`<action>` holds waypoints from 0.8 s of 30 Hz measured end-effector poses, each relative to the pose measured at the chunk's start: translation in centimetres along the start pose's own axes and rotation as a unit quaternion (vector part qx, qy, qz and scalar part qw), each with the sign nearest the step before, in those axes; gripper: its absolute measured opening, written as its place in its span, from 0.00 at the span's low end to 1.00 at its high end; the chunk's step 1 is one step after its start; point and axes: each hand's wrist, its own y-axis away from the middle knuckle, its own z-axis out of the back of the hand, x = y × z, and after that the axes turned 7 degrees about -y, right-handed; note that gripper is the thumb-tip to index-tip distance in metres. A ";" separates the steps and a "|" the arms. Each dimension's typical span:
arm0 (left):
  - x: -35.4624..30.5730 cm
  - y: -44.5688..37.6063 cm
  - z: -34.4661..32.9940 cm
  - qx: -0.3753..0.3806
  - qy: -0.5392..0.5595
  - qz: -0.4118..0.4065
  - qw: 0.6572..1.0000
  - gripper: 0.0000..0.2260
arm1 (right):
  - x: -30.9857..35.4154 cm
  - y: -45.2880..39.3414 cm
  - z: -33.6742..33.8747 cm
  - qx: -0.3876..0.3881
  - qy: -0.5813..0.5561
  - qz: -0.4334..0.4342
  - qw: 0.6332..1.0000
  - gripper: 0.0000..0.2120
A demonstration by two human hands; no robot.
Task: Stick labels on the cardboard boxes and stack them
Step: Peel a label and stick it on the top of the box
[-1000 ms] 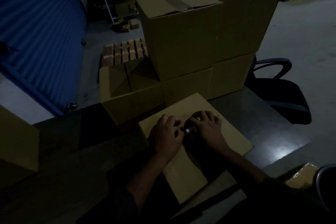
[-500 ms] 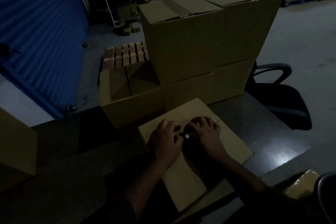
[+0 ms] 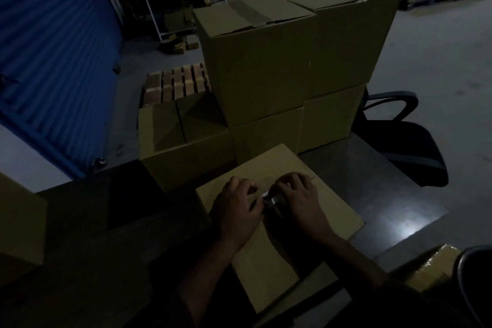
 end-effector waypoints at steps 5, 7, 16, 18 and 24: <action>0.0 0.0 0.1 0.001 -0.014 0.003 1.000 0.09 | -0.4 0.7 0.2 -0.033 0.005 -0.020 0.999 0.19; 0.1 0.0 0.0 -0.003 -0.014 0.000 1.000 0.08 | -0.4 1.2 0.1 -0.032 0.025 -0.030 0.999 0.18; 0.2 0.0 -0.1 -0.011 0.011 -0.010 1.000 0.10 | -0.1 1.1 -0.4 -0.037 0.077 -0.022 0.996 0.15; 0.1 0.0 0.0 -0.009 0.008 -0.010 1.000 0.12 | -0.1 1.0 -0.3 -0.018 0.086 -0.021 0.996 0.17; 0.0 -0.1 0.1 0.003 0.000 -0.003 1.000 0.09 | 0.1 0.0 0.0 0.000 0.079 -0.026 0.997 0.16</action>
